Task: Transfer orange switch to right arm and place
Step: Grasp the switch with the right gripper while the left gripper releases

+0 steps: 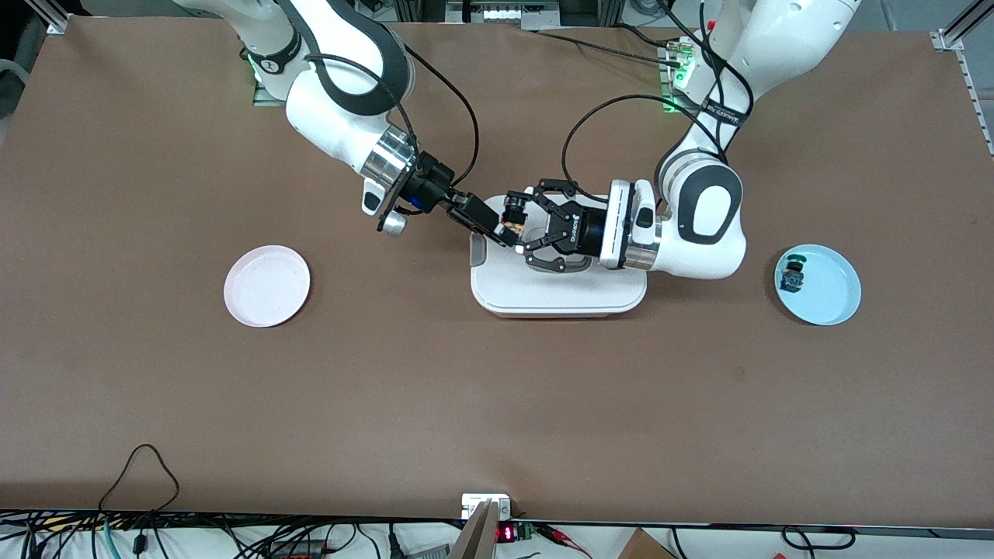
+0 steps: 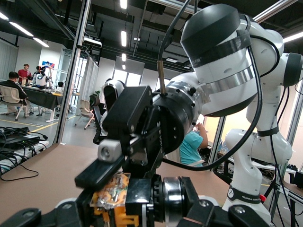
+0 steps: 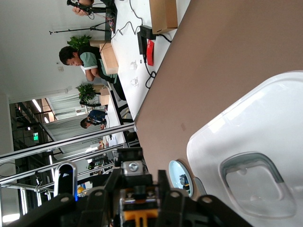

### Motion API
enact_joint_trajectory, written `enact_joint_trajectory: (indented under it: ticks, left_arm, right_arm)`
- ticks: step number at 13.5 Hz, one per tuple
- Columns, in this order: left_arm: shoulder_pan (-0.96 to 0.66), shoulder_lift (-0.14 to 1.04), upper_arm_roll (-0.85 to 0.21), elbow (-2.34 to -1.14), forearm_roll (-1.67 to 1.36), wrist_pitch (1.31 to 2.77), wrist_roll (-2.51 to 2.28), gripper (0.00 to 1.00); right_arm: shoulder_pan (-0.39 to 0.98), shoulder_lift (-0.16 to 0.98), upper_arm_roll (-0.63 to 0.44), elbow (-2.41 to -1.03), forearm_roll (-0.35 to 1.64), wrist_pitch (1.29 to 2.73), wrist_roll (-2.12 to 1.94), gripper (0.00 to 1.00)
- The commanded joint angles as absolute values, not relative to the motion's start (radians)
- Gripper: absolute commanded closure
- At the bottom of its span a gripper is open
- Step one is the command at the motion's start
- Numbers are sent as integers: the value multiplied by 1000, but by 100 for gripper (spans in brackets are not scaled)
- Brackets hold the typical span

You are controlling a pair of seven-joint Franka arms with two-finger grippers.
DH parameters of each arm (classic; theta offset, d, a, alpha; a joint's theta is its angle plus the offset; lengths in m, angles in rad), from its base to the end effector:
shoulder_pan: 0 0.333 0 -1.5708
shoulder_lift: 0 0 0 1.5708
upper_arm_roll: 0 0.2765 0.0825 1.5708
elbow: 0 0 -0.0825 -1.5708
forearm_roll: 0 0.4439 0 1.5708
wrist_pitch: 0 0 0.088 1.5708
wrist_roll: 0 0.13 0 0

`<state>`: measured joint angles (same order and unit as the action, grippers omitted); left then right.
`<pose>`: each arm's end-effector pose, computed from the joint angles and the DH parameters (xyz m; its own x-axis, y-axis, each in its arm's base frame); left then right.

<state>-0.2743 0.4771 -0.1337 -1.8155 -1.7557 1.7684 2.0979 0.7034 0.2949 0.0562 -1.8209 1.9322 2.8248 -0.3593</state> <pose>0.5900 -0.3671 0.2600 0.2309 0.0358 0.9723 -0.9653 0.1341 0.2242 0.5384 0.4536 0.3224 0.8420 -0.5169 -0.1544 -0.3289 -0.2651 -0.9064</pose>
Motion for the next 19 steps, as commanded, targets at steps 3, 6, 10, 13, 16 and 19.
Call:
enact_joint_trajectory:
  ticks: [3,6,10,13,16,19]
  left_arm:
    - [-287,489,-137,-1809,-1784,1779,2131,100]
    - [-288,489,-137,-1809,-1784,1779,2131,100]
    - [-288,491,-137,-1809,-1784,1778,2143,15]
    - [-285,492,-137,-1810,-1784,1776,2143,0]
    - [-285,492,-137,-1809,-1784,1776,2143,0]
    - [-285,492,-135,-1809,-1784,1776,2143,0]
  right_arm:
    - [709,290,48,-1796,1937,2838,-365,100]
    - [696,287,41,-1793,1930,2827,-377,100]
    - [655,265,34,-1792,1901,2772,-371,100]
    - [614,247,34,-1798,1879,2712,-368,100]
    - [597,245,34,-1802,1858,2692,-368,100]
    - [502,244,34,-1833,1729,2555,-367,100]
